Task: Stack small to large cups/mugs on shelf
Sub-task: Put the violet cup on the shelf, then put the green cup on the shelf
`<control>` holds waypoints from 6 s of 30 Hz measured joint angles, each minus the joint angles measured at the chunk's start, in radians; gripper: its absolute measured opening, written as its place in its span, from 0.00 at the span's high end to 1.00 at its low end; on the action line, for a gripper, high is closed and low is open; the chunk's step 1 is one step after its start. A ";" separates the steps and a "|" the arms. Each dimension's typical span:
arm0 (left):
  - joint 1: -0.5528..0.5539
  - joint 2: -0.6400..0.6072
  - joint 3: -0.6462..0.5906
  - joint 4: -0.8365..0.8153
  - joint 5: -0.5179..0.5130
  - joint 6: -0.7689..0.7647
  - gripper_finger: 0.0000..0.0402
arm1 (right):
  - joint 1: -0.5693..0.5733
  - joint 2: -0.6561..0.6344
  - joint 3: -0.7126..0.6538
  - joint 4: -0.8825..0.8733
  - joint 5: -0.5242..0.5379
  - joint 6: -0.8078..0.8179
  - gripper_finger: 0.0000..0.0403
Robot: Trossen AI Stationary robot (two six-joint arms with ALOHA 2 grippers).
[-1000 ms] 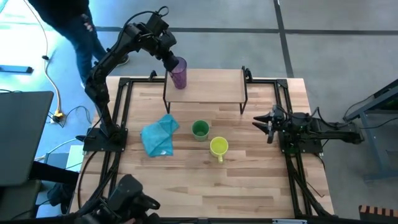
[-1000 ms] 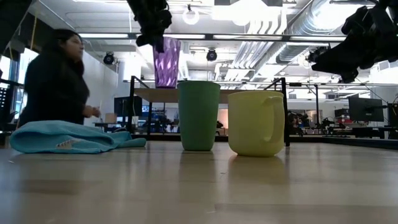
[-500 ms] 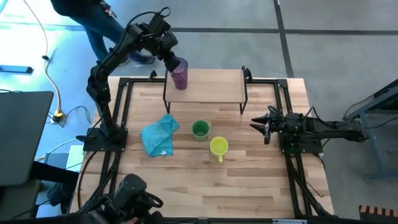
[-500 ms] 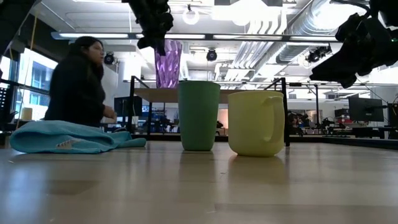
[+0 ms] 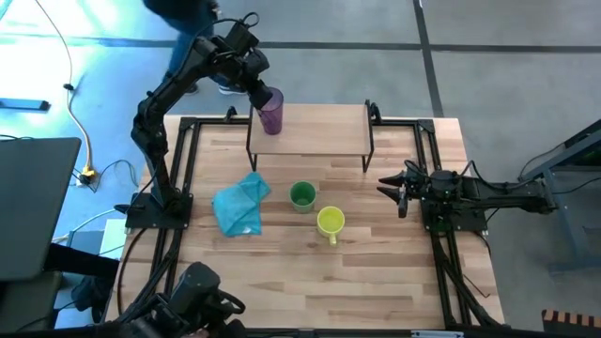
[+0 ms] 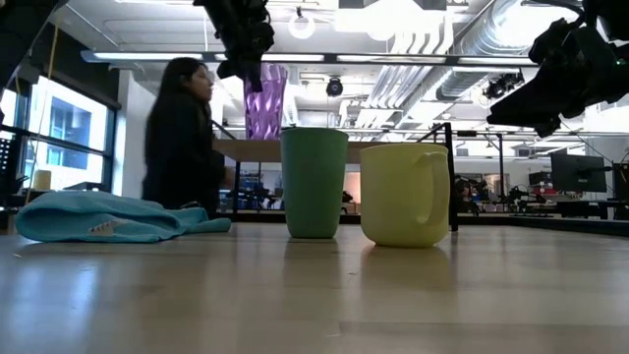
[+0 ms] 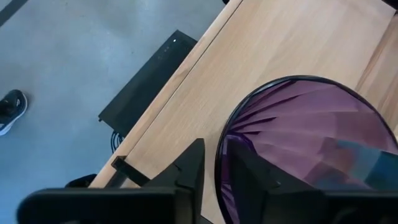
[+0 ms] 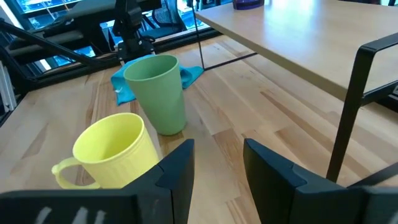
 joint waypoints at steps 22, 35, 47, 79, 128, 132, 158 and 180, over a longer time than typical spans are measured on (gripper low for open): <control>-0.001 -0.001 0.000 0.037 0.062 0.000 0.73 | 0.000 0.000 0.000 0.000 0.000 -0.010 0.68; -0.009 -0.002 0.000 0.058 0.072 0.000 0.73 | 0.000 0.000 0.000 0.000 0.000 -0.011 0.68; -0.014 -0.045 0.000 0.144 0.068 -0.010 0.73 | 0.000 0.000 0.000 -0.001 0.000 -0.009 0.68; -0.620 -0.200 0.204 -0.180 -0.073 -0.039 0.73 | 0.000 0.000 -0.001 0.278 -0.230 -0.047 0.68; -1.355 -0.533 -0.213 -0.242 -0.690 -0.524 0.73 | -0.004 1.387 1.190 -0.293 -0.154 -0.063 0.68; -1.387 -0.658 -0.374 -0.156 -0.726 -0.549 0.73 | -0.047 1.471 1.251 -0.353 -0.225 -0.103 0.68; -1.408 -0.941 -0.644 -0.055 -0.771 -0.515 0.73 | -0.187 1.624 1.244 -0.240 -0.416 -0.404 0.68; -1.408 -0.963 -0.644 -0.059 -0.778 -0.530 0.73 | -0.198 1.658 1.244 -0.266 -0.416 -0.377 0.87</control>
